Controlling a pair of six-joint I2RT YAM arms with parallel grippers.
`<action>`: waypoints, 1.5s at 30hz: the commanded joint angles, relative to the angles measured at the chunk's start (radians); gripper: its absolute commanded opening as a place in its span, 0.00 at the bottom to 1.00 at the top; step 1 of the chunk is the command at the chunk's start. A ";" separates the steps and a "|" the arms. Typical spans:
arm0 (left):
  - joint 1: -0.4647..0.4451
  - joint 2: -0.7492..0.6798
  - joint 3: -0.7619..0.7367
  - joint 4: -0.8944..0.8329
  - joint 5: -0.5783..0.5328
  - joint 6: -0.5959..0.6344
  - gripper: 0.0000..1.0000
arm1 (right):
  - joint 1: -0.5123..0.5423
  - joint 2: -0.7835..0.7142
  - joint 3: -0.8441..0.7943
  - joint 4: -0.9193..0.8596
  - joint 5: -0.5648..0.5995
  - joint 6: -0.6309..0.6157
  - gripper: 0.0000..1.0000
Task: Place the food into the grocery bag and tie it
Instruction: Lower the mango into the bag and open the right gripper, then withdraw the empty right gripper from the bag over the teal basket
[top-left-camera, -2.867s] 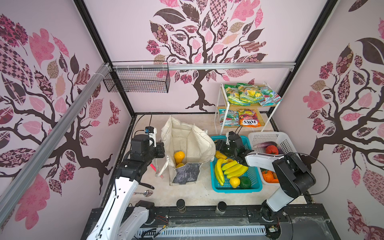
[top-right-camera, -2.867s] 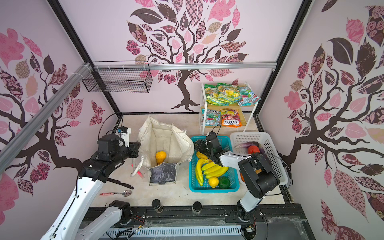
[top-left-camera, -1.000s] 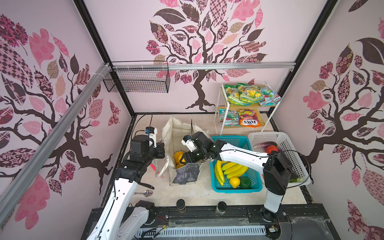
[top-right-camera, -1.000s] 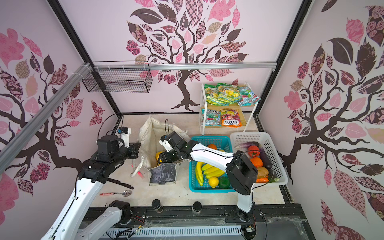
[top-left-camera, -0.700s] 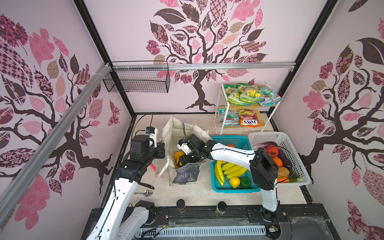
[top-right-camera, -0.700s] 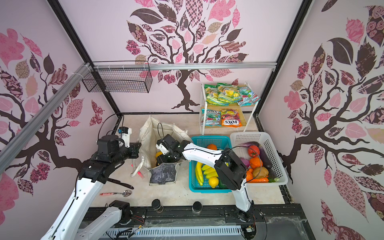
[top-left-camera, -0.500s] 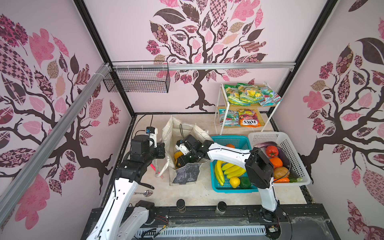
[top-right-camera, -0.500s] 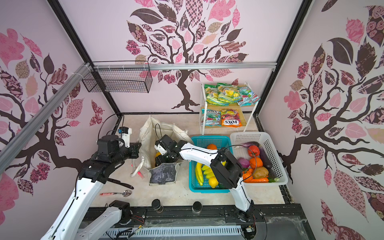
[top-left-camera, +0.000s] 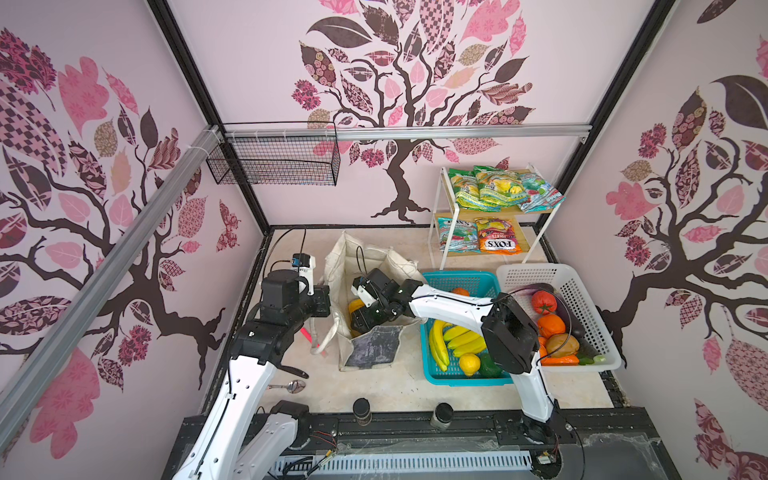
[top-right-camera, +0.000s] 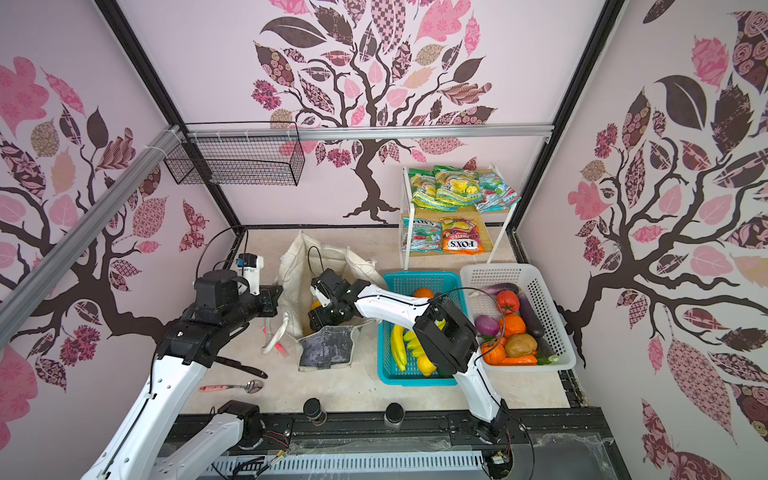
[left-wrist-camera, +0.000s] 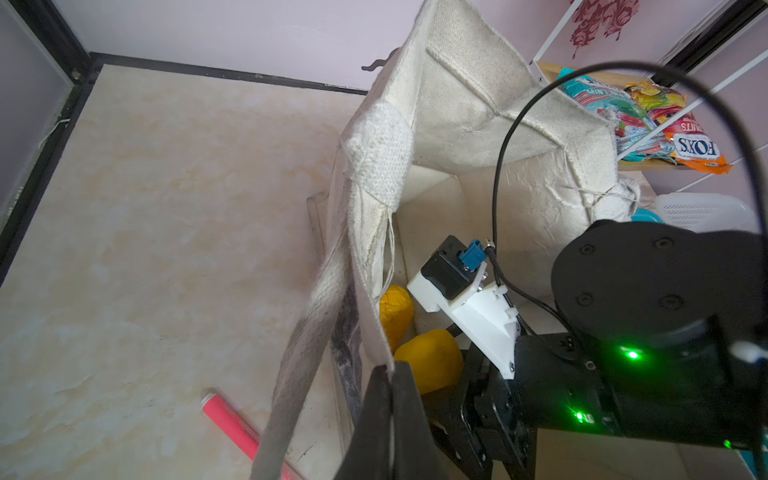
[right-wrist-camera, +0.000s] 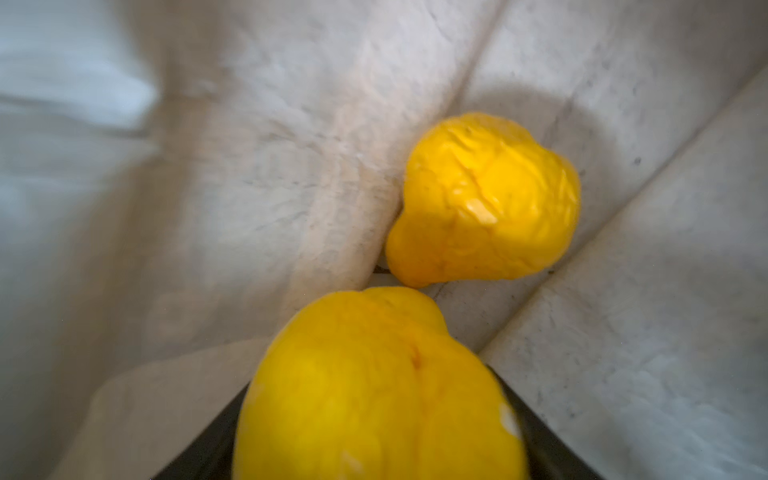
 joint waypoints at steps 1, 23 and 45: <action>-0.006 -0.013 -0.009 0.005 0.001 0.011 0.00 | 0.004 0.035 0.012 -0.031 0.031 0.026 0.81; -0.009 -0.012 -0.008 0.001 -0.019 0.007 0.00 | 0.002 -0.398 -0.200 0.163 0.149 0.095 1.00; -0.014 -0.005 -0.007 -0.001 -0.024 0.004 0.00 | -0.071 -1.040 -0.602 0.175 0.416 0.110 1.00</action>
